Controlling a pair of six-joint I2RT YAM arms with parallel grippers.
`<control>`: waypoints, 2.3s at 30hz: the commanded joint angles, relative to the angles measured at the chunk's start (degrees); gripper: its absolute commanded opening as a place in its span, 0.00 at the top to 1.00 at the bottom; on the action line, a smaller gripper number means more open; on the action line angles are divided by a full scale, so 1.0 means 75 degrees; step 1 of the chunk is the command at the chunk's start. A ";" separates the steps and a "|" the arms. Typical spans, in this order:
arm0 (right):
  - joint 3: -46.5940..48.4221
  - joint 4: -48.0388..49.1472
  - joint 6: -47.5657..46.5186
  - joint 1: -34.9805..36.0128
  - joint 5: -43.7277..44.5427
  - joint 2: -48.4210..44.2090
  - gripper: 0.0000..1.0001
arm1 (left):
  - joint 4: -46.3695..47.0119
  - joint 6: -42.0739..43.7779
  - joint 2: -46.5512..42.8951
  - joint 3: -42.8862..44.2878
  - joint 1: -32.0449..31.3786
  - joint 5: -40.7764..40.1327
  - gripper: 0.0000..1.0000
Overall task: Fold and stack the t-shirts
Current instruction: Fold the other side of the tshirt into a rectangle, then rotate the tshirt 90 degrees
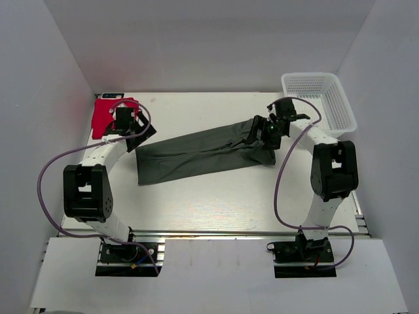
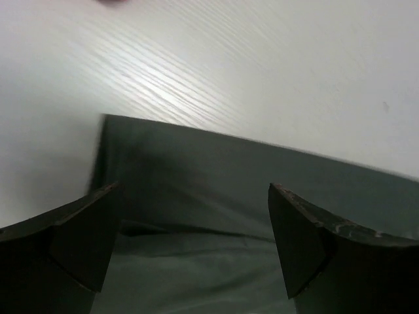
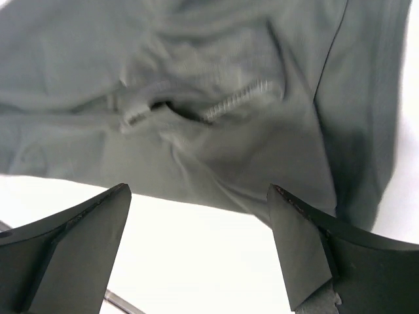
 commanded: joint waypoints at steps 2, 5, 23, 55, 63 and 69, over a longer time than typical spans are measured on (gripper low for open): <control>-0.0580 0.0702 -0.0026 0.0065 -0.0605 -0.0292 0.10 | 0.1204 0.1069 -0.0224 -0.0486 -0.0204 0.2478 0.00; -0.0534 0.0902 0.0010 0.0124 -0.0932 -0.0023 0.10 | 0.1275 0.1234 0.0210 -0.0486 -0.0287 0.2972 0.00; 0.0040 0.2085 0.0513 0.0393 -0.1543 0.1173 0.10 | 0.1194 0.1305 0.0866 -0.1435 -0.0288 0.2364 0.00; -0.0626 0.1804 0.0092 0.0733 0.0297 0.0119 0.10 | 0.0246 0.2147 0.0257 -0.0804 -0.0369 0.1707 0.00; -0.1086 0.2660 0.0115 0.0627 -0.0395 0.0703 0.10 | -0.0200 0.3110 0.1440 0.0522 -0.0369 0.2281 0.00; -0.0606 0.2649 0.0221 0.0499 -0.0198 0.1266 0.10 | -0.0389 0.2853 0.1875 -0.0109 -0.0369 0.1742 0.00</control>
